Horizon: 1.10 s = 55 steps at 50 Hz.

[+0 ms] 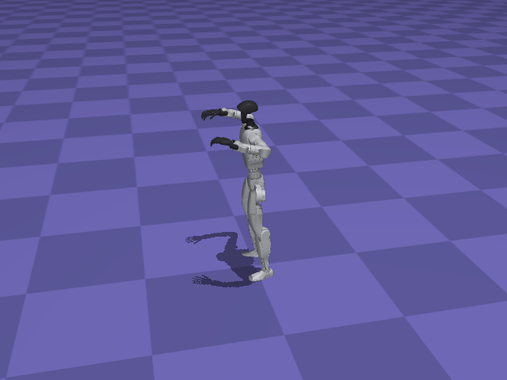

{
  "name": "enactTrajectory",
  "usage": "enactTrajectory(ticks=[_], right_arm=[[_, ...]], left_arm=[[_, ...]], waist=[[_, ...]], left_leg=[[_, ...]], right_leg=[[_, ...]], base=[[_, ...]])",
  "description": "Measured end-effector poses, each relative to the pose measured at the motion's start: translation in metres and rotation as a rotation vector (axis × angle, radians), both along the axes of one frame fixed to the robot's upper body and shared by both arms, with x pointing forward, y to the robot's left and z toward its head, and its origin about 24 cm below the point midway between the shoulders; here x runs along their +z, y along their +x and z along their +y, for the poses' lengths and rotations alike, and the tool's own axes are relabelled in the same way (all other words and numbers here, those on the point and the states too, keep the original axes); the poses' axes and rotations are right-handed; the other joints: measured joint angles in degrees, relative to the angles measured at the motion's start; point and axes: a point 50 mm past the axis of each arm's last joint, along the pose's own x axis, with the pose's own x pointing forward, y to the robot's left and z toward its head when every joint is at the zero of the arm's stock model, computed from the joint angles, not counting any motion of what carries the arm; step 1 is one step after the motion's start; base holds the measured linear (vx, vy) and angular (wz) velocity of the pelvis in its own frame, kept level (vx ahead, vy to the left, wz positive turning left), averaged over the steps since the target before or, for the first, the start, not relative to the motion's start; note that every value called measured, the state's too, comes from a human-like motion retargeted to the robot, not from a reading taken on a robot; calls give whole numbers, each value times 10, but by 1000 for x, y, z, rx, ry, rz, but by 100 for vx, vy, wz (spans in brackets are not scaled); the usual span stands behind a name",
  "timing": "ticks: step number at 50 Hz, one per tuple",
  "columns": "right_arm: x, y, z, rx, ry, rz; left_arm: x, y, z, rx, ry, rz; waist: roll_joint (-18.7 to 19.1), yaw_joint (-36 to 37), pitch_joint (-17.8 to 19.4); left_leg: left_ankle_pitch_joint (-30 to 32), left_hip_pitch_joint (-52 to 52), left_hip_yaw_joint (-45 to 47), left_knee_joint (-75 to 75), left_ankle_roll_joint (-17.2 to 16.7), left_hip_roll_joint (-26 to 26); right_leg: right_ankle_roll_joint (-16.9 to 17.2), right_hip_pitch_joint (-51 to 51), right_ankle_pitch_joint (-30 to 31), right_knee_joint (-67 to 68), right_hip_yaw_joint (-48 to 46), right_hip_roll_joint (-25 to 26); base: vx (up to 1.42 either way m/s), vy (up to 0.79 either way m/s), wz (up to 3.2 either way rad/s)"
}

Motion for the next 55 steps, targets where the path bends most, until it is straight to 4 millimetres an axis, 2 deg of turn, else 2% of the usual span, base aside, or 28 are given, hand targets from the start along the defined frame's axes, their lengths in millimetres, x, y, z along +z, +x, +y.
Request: enactTrajectory(ticks=[23, 40, 55], right_arm=[[7, -10, -2, -25, -18, 2], [7, -7, 4, 8, -5, 19], [15, -6, 9, 27, -18, -13]], left_arm=[[-1, 7, -5, -25, 2, -1], [-10, 8, -7, -41, -21, 50], [-6, 9, -6, -40, -27, 39]], waist=[[8, 11, -1], [11, 10, 6], [15, 5, 0]], left_leg=[[-7, 5, 2, 5, 1, -2], [-4, 2, 2, 4, -1, 0], [-6, 0, 0, 4, 0, 0]], right_leg=[[0, 5, 0, 2, 1, -3], [0, 0, -14, 4, 12, 0], [0, -3, -13, 5, 20, 3]], base=[[0, 0, 0], [0, 0, 0], [0, 0, 0]])
